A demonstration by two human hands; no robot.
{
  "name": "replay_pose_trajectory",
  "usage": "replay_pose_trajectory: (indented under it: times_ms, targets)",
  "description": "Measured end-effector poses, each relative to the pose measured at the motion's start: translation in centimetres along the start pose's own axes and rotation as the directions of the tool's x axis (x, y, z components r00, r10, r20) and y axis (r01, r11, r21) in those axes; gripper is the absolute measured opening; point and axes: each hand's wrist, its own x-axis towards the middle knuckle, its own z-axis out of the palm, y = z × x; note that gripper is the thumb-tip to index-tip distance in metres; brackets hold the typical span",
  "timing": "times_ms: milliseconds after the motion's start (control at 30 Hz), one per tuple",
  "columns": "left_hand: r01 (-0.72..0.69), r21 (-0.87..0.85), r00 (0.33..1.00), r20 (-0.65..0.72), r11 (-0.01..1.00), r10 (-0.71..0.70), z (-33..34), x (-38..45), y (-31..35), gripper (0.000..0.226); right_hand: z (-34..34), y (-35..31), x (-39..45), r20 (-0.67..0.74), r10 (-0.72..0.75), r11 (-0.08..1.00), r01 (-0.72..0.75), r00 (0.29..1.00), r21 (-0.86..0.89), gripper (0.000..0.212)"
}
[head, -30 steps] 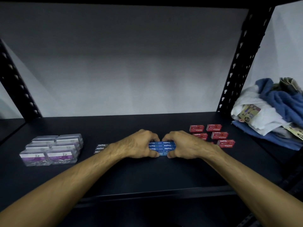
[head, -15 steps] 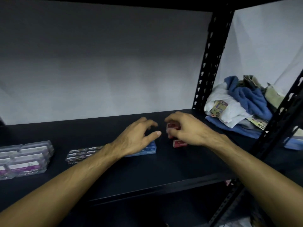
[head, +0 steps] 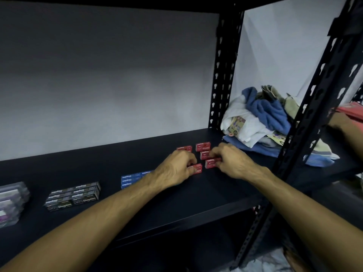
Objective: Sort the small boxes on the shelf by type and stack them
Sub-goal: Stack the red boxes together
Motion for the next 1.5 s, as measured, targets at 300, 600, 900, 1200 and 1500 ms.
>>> replay_pose_trajectory:
  times_ms: [300, 600, 900, 1200, 1500]
  targets:
    - [0.038, -0.002, 0.999, 0.010, 0.999, -0.038, 0.5, 0.0, -0.2, 0.023, 1.4, 0.2, 0.5, 0.023, -0.040, 0.993, 0.037, 0.999, 0.116, 0.030]
    - [0.036, -0.008, 0.999, 0.007, 0.999, -0.036, 0.8, -0.4, 0.1, 0.023, 1.6, -0.4, -0.1, 0.057, -0.101, 0.984, 0.091, 0.993, 0.154, 0.029]
    - [0.025, 0.019, 0.999, 0.030, 1.000, -0.025, 0.5, -0.4, -0.2, 0.027, 1.6, -0.5, -0.1, 0.062, -0.118, 0.981, 0.106, 0.991, 0.164, 0.031]
    - [0.077, -0.029, 0.986, -0.145, 0.997, -0.080, -2.3, 0.9, -2.1, 0.031, -1.0, 0.3, 1.3, -0.147, -0.071, 0.983, 0.095, 0.987, 0.159, 0.030]
    - [0.006, 0.038, 0.999, 0.034, 0.999, -0.007, -0.9, 2.9, -2.9, 0.028, 0.2, 0.3, 4.0, 0.020, -0.047, 0.982, 0.042, 0.999, 0.182, 0.034]
